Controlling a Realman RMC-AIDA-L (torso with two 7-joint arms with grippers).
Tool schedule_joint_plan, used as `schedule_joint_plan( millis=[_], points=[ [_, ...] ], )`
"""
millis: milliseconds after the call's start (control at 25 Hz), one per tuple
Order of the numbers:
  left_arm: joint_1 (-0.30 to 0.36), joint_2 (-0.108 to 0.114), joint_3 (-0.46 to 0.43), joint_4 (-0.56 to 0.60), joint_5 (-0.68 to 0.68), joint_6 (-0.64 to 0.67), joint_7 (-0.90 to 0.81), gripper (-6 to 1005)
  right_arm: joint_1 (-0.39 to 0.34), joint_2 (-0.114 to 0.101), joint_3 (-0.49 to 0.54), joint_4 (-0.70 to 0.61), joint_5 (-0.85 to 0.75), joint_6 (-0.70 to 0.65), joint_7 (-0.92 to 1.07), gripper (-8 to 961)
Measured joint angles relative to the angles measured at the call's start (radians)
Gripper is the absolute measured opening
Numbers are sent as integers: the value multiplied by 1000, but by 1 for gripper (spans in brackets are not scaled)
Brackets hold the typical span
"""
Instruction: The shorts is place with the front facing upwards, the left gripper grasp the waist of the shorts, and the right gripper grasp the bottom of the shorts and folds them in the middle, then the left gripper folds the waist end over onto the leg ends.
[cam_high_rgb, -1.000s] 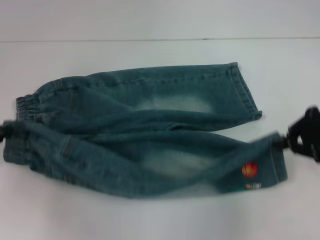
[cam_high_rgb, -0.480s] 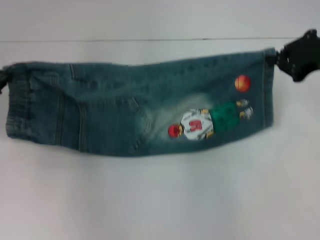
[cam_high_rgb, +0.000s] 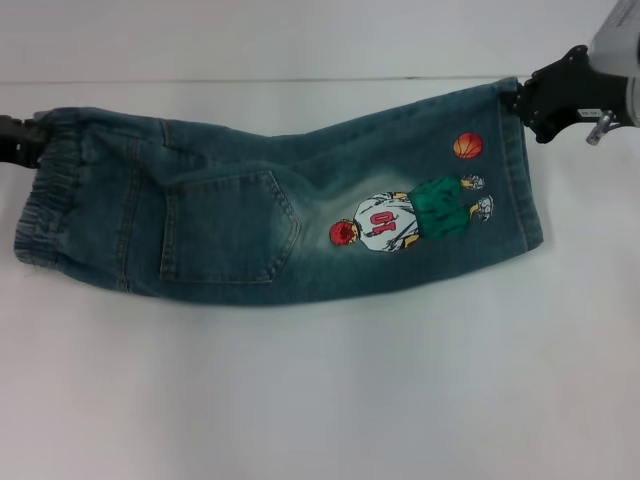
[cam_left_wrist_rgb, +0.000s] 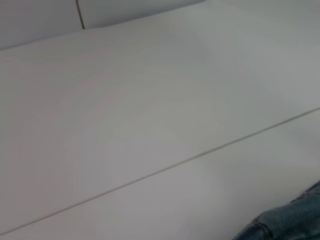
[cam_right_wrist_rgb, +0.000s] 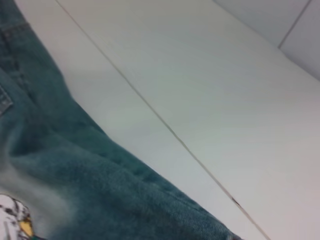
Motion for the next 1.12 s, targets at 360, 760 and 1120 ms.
schedule_joint_plan(
  millis=[360,760,1120],
  points=[
    [-7,0,121,-135,-1,-193,6,76,42,2,-88,180,5,259,-8,12],
    [-33,-2,259,-272,8,-406,10,79,106,7,-121,344,8,414,-53,13],
    [2,-7,297,-237,46,-405,2,191,87,6,-121,338,7,418,-43,111]
  ],
)
